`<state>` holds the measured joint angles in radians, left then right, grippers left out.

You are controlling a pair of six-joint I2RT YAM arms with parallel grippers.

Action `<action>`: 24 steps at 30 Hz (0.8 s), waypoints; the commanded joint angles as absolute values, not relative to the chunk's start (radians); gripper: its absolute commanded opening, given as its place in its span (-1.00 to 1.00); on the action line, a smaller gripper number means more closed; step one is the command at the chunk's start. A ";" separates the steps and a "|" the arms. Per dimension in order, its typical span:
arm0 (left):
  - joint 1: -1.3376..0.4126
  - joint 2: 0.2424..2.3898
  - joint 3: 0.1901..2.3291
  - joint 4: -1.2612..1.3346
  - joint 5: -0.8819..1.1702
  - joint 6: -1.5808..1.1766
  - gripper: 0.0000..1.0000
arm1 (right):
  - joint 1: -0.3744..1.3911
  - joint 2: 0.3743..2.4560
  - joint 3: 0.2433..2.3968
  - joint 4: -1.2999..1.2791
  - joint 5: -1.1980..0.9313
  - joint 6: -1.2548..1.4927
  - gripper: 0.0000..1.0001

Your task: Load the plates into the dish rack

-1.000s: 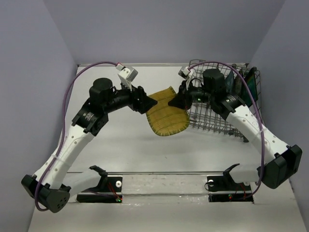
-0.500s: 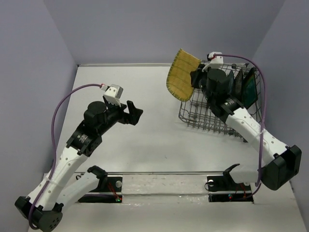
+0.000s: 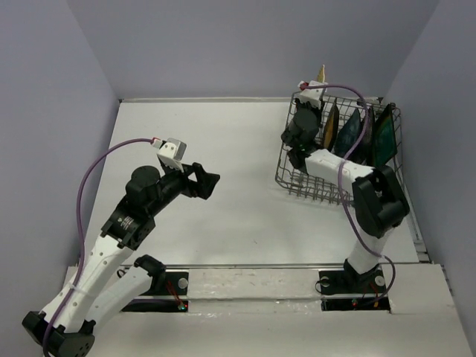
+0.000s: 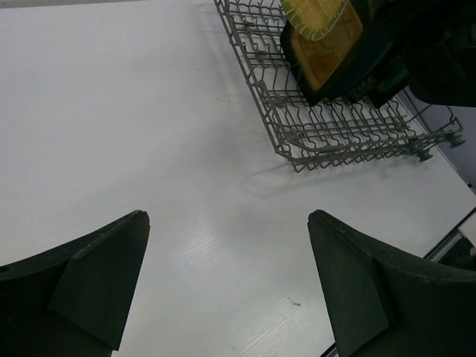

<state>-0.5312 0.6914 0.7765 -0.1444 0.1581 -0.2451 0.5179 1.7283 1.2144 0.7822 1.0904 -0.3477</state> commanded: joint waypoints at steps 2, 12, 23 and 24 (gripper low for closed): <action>-0.548 0.675 0.764 -0.086 0.164 -0.255 0.98 | 0.522 1.935 1.377 1.550 1.276 -0.919 -0.86; -0.592 0.673 0.767 -0.101 0.124 -0.247 0.98 | 0.522 2.065 1.405 1.717 1.335 -1.032 -0.86; -0.592 0.689 0.765 -0.098 0.130 -0.247 0.98 | 0.531 2.068 1.374 1.701 1.280 -0.890 -0.86; -0.594 0.690 0.764 -0.100 0.127 -0.247 0.98 | 0.531 2.065 1.377 1.643 1.269 -0.867 -0.87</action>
